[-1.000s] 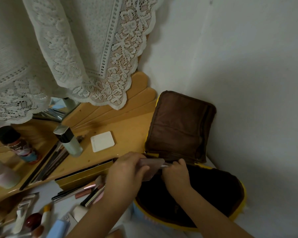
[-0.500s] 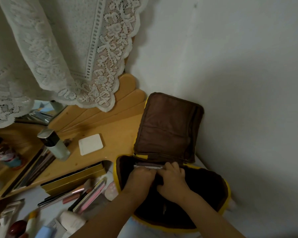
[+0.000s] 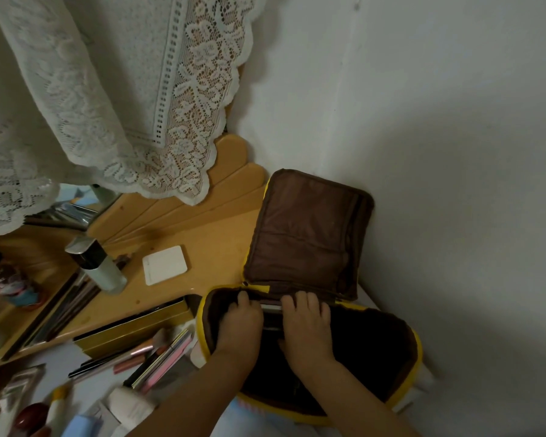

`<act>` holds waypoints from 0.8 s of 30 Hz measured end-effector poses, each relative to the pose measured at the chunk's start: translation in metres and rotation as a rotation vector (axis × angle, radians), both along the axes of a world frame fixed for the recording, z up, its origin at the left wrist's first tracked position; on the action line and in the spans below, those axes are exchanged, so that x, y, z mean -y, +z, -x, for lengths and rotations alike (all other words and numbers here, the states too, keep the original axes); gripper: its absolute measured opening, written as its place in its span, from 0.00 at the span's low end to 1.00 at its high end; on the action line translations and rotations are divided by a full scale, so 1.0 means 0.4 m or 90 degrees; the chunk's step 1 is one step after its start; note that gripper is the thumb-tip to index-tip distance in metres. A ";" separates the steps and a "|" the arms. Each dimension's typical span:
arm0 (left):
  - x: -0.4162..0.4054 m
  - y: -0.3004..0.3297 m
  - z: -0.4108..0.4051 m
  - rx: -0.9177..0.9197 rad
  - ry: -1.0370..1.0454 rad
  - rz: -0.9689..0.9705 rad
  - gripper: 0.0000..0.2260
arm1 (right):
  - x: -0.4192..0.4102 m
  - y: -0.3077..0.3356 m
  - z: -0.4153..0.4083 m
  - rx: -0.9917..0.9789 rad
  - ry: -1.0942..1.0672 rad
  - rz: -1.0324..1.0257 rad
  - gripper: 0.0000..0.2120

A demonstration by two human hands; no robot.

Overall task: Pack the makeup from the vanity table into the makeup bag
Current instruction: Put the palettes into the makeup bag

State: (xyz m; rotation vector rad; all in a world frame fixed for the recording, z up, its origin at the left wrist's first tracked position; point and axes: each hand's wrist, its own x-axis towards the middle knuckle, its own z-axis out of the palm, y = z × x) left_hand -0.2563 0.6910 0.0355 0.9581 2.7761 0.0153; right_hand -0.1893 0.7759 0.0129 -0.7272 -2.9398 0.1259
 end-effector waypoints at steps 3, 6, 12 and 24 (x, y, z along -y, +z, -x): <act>-0.003 -0.001 -0.003 -0.005 -0.023 0.020 0.16 | -0.006 0.000 0.011 0.019 0.047 0.005 0.31; -0.003 -0.006 -0.002 -0.018 -0.061 0.050 0.16 | -0.019 0.010 0.025 0.000 0.047 -0.018 0.23; -0.020 0.017 0.011 -0.014 -0.098 0.117 0.16 | -0.036 0.025 0.053 0.001 0.033 -0.019 0.23; -0.004 0.042 -0.025 0.036 -0.033 0.029 0.16 | -0.049 0.081 -0.017 0.037 0.053 0.135 0.19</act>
